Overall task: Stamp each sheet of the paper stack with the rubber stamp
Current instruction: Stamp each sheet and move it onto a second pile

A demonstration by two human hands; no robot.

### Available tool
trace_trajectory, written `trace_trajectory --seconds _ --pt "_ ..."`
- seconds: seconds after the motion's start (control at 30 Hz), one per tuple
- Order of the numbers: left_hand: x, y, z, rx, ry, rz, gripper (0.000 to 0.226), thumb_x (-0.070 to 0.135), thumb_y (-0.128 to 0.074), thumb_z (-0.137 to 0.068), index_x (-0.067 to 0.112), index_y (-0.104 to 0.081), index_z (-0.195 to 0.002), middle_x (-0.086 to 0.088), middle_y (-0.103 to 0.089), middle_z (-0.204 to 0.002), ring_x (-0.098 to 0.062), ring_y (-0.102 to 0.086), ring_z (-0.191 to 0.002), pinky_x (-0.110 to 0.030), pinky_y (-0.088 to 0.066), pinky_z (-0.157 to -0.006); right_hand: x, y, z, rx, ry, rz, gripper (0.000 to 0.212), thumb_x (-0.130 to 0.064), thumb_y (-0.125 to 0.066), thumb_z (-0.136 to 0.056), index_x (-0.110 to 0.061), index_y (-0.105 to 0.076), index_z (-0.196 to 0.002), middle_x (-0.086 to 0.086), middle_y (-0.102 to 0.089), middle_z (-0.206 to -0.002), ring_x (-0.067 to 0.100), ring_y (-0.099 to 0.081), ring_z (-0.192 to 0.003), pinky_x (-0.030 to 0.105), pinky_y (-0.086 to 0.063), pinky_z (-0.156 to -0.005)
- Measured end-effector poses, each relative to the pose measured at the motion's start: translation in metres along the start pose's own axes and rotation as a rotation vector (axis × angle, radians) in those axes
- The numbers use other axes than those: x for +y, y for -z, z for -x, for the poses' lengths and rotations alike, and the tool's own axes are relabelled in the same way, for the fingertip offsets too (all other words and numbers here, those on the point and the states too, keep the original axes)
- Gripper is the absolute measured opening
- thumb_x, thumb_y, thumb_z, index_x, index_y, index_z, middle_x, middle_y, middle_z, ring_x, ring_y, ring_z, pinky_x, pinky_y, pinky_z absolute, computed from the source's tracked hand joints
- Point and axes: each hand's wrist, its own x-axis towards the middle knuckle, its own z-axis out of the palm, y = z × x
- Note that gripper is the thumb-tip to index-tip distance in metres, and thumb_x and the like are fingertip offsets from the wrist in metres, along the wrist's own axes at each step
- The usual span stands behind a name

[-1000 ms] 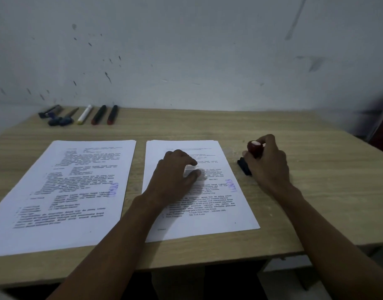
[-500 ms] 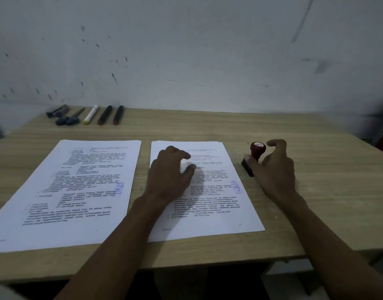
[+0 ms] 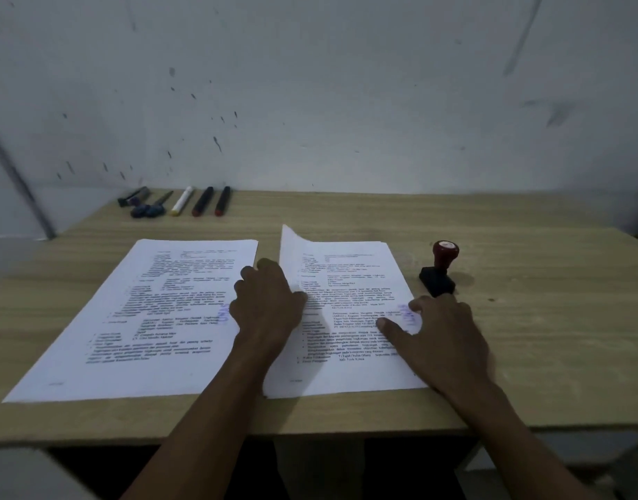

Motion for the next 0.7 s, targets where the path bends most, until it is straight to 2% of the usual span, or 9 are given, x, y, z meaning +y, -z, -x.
trace_trajectory --seconds 0.13,0.27,0.33,0.47,0.53,0.7 --pt "0.004 0.009 -0.003 0.069 0.097 0.239 0.025 0.022 -0.078 -0.072 0.012 -0.066 -0.091 -0.007 -0.069 -0.093 -0.028 -0.067 -0.087 -0.032 -0.045 -0.065 0.001 -0.001 0.001 0.021 0.003 -0.04 0.064 -0.07 -0.061 -0.077 -0.025 -0.063 -0.121 0.0 -0.057 -0.115 0.021 -0.05 -0.111 0.032 -0.043 -0.078" --pt "0.006 0.015 -0.002 0.126 0.083 0.323 0.02 0.021 -0.083 -0.069 0.008 -0.07 -0.079 -0.01 -0.07 -0.079 -0.027 -0.068 -0.076 -0.031 -0.047 -0.061 0.001 -0.001 0.0 0.019 -0.003 -0.053 0.064 -0.069 -0.062 -0.077 -0.027 -0.06 -0.125 -0.001 -0.056 -0.118 0.021 -0.049 -0.113 0.032 -0.043 -0.08" --pt "0.005 0.016 -0.003 0.14 0.069 0.321 0.02 0.022 -0.081 -0.071 0.006 -0.072 -0.079 -0.011 -0.07 -0.079 -0.029 -0.068 -0.077 -0.032 -0.049 -0.062 0.002 -0.001 0.0 0.021 -0.006 -0.067 0.064 -0.069 -0.062 -0.077 -0.027 -0.058 -0.126 -0.001 -0.057 -0.119 0.022 -0.049 -0.114 0.033 -0.043 -0.08" --pt "0.002 0.016 -0.004 0.153 0.067 0.339 0.023 0.02 -0.076 -0.079 0.007 -0.075 -0.097 -0.014 -0.073 -0.095 -0.032 -0.068 -0.088 -0.042 -0.056 -0.076 0.002 0.0 -0.001 0.022 -0.015 -0.085 0.062 -0.067 -0.064 -0.077 -0.027 -0.058 -0.125 0.0 -0.058 -0.119 0.023 -0.05 -0.113 0.034 -0.045 -0.081" --pt "0.0 0.016 -0.003 0.172 0.067 0.369 0.023 0.019 -0.076 -0.079 0.009 -0.075 -0.1 -0.012 -0.073 -0.098 -0.03 -0.068 -0.09 -0.043 -0.056 -0.08 0.002 0.0 0.0 0.022 -0.014 -0.099 0.062 -0.066 -0.064 -0.078 -0.027 -0.058 -0.125 -0.001 -0.058 -0.119 0.022 -0.05 -0.114 0.035 -0.047 -0.082" --pt "-0.005 0.019 0.0 0.224 0.09 0.385 0.012 0.02 -0.079 -0.075 0.012 -0.073 -0.081 -0.008 -0.071 -0.084 -0.029 -0.067 -0.085 -0.033 -0.049 -0.068 0.002 0.001 0.0 0.021 -0.01 -0.121 0.063 -0.066 -0.062 -0.079 -0.026 -0.057 -0.127 -0.001 -0.058 -0.121 0.021 -0.05 -0.114 0.037 -0.049 -0.084"
